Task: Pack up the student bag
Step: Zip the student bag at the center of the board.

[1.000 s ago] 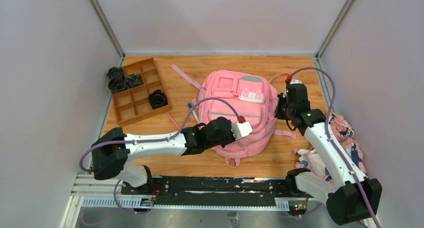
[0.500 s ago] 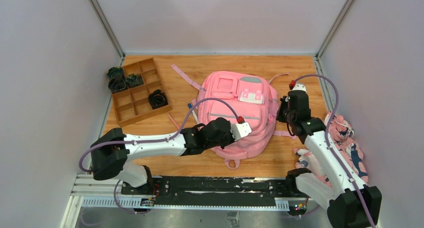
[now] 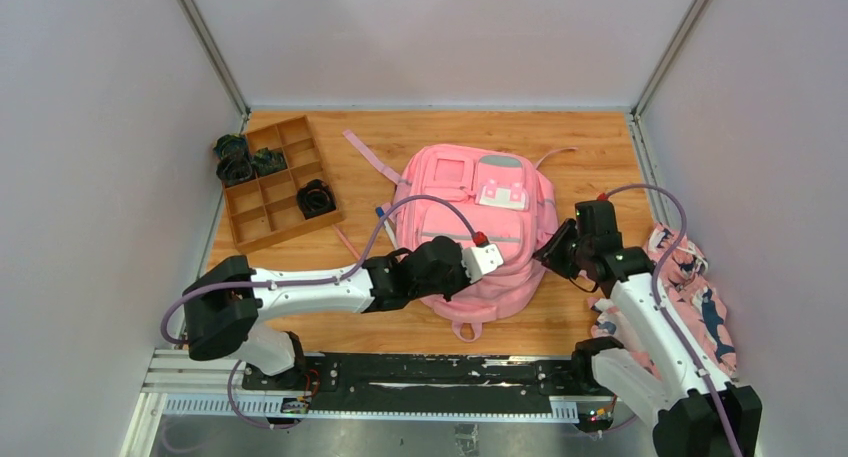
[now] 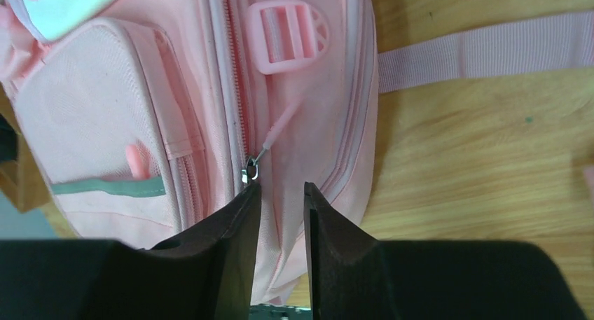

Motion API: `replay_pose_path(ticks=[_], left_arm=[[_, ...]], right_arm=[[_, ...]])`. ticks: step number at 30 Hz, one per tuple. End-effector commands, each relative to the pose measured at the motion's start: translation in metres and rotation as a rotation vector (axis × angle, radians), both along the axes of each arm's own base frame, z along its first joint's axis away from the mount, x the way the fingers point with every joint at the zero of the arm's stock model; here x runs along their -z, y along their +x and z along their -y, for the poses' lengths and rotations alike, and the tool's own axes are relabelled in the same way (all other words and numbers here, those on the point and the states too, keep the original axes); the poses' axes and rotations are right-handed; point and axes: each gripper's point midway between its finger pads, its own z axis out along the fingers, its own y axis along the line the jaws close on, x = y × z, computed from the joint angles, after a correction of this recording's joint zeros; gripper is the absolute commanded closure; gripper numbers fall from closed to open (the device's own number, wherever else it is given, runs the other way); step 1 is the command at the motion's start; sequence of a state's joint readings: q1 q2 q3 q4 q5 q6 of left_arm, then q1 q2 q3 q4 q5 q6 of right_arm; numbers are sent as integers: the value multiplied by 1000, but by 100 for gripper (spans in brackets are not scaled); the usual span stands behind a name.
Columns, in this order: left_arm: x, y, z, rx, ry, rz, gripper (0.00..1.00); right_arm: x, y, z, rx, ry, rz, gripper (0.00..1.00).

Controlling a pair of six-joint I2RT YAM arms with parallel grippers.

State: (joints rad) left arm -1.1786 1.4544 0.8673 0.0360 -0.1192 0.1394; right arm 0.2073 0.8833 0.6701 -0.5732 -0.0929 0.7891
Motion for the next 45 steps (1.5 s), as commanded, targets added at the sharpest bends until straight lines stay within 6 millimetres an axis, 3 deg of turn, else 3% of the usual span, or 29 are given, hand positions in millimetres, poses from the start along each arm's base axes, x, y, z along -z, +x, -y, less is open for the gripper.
replay_pose_path(ticks=[1,10,22,24,26,29,33,38,45], left_arm=[[-11,-7,18,27,-101,-33,100],[-9,-6,19,37,-93,-18,100],[-3,-11,22,37,-98,-62,100],[-3,-11,21,37,-98,-63,100],[-2,-11,21,38,-95,-63,100],[-3,-11,19,38,-95,-56,100],[-6,-16,16,71,-98,-47,100],[-3,-41,13,210,-104,-78,100],[-7,-60,5,325,-117,-69,100]], right_arm=[[1,1,8,221,146,-59,66],[0,25,28,364,290,-39,66],[26,30,-2,257,485,-159,66],[26,29,-3,253,486,-163,75],[24,30,-1,257,481,-148,90],[21,29,7,288,441,-124,100],[17,34,27,346,339,-65,100],[9,53,60,427,195,-9,100],[17,84,62,406,188,-74,100]])
